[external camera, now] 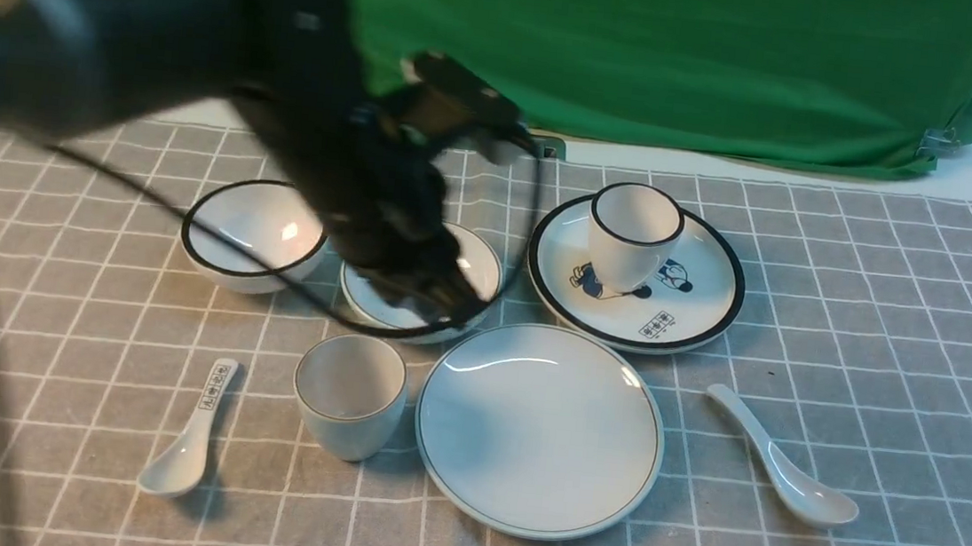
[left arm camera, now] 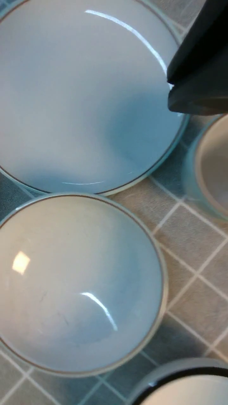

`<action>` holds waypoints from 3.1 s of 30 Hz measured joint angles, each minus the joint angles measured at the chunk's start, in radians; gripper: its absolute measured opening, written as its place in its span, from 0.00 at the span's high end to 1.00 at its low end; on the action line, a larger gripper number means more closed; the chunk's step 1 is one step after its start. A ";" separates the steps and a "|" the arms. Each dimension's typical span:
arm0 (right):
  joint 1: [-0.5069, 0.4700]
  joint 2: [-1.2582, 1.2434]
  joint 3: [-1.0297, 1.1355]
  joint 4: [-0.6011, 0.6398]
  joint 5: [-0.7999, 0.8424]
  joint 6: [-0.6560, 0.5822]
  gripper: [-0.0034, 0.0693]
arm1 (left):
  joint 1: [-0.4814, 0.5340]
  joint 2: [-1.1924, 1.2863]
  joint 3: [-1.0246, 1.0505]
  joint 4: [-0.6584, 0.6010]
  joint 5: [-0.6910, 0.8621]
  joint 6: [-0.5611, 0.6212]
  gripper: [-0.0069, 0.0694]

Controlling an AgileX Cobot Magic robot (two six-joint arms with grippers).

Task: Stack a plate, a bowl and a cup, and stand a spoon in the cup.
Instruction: Use the left arm to grab a blue rice bowl, then use the left arm to put the blue rice bowl into the blue large plate in the middle

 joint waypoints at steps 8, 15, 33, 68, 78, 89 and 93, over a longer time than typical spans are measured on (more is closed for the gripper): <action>0.000 -0.089 -0.002 0.000 0.051 0.017 0.81 | 0.001 0.279 -0.298 0.060 0.057 -0.015 0.59; 0.000 -0.091 -0.003 0.000 0.067 0.039 0.81 | 0.007 0.386 -0.354 0.068 0.032 -0.034 0.41; 0.000 -0.092 -0.003 0.000 0.068 0.053 0.79 | 0.017 0.445 -0.362 0.074 -0.028 -0.039 0.64; 0.001 -0.092 -0.003 0.000 0.076 0.045 0.76 | -0.046 0.277 -0.315 0.089 0.088 -0.066 0.87; 0.001 -0.092 -0.003 0.000 0.102 0.042 0.76 | -0.243 0.063 -0.036 0.119 0.003 -0.132 0.87; 0.001 -0.092 -0.003 0.000 0.102 0.042 0.76 | -0.330 0.116 0.068 0.170 -0.165 -0.104 0.87; 0.001 -0.092 -0.003 0.000 0.102 0.042 0.76 | -0.330 0.139 0.068 0.198 -0.190 -0.092 0.87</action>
